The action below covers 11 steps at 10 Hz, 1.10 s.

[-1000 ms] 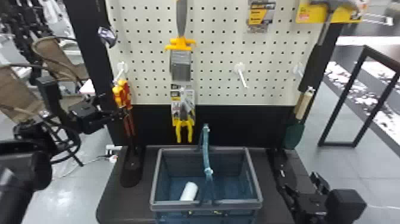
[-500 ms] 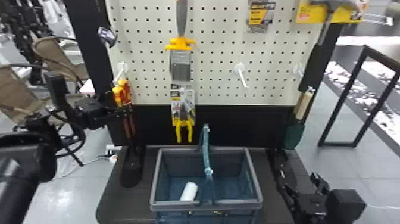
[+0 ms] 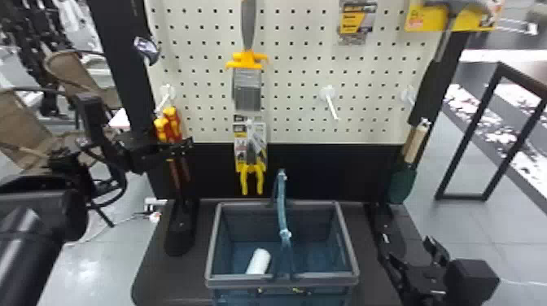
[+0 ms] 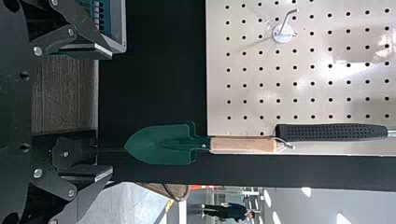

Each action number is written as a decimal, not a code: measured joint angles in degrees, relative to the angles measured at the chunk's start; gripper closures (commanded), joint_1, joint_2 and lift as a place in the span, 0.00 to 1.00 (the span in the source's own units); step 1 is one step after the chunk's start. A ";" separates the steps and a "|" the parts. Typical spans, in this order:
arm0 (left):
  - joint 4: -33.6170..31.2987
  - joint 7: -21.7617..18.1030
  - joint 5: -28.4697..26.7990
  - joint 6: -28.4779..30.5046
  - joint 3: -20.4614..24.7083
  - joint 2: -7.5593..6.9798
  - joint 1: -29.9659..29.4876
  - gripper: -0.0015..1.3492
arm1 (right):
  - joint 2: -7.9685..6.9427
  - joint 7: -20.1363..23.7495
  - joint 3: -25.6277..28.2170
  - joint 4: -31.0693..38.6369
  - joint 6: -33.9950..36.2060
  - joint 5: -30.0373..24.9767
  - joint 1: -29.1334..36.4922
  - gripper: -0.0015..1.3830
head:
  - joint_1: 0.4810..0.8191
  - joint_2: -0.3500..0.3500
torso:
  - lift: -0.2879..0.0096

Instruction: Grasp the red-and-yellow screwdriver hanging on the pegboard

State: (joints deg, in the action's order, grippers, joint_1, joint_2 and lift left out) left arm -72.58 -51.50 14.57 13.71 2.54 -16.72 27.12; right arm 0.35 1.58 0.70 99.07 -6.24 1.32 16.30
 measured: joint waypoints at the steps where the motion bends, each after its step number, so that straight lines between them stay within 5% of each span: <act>1: 0.00 0.00 -0.39 0.43 -0.24 0.15 0.16 0.72 | 0.00 0.00 0.00 -0.10 0.00 -0.04 -0.01 0.29 | 0.20 0.50 | 0.63; 3: -0.01 0.22 -0.64 1.56 -0.42 0.52 0.27 0.91 | 0.00 0.00 0.00 -0.31 0.00 -0.08 0.04 0.29 | 0.20 0.50 | 0.63; 11: -0.47 1.52 -0.34 1.18 0.50 0.79 -0.87 0.90 | 0.00 0.00 0.00 -0.81 0.17 -0.05 0.04 0.29 | 0.20 0.50 | 0.63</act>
